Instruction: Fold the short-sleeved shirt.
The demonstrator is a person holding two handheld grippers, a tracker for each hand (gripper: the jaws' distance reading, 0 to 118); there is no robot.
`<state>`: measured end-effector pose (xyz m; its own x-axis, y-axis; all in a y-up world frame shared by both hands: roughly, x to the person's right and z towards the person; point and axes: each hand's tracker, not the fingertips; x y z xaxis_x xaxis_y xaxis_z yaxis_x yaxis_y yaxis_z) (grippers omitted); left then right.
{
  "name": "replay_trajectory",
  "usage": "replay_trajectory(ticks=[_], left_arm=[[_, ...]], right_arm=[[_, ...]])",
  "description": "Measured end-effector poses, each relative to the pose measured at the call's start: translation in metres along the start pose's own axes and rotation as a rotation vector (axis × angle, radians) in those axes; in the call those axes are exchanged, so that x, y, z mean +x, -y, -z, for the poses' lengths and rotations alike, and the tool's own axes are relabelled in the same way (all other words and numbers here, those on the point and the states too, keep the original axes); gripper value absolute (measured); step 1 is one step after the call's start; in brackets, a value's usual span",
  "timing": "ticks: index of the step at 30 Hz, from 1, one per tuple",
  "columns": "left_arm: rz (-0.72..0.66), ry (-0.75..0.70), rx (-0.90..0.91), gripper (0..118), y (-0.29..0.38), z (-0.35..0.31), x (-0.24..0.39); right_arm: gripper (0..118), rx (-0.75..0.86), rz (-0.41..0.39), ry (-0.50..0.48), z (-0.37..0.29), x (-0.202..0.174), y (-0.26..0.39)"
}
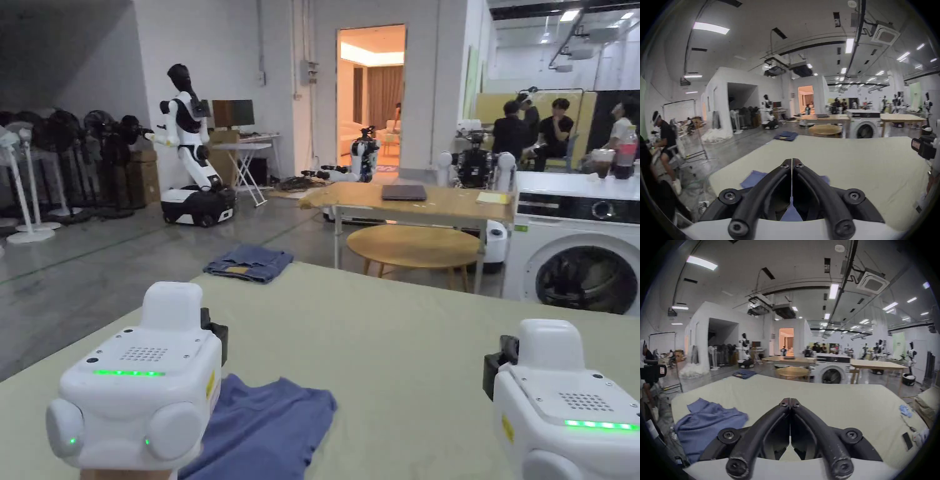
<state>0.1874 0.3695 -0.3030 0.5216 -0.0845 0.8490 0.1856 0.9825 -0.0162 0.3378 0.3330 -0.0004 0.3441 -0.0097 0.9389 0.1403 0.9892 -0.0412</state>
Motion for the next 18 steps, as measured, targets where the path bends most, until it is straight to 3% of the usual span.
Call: replay_trajectory(ticks=[7,12,18], left_arm=[[-0.01,-0.092,-0.042,0,0.012,0.004,-0.054],[-0.03,-0.074,-0.083,0,0.018,0.026,-0.059],[-0.055,0.042,-0.291,0,0.052,0.099,-0.042]], right_arm=[[0,-0.014,-0.001,-0.093,0.017,-0.045,0.003],[0,-0.036,-0.009,-0.103,0.029,-0.048,0.011],[0,-0.111,-0.028,-0.094,0.03,-0.034,0.04]])
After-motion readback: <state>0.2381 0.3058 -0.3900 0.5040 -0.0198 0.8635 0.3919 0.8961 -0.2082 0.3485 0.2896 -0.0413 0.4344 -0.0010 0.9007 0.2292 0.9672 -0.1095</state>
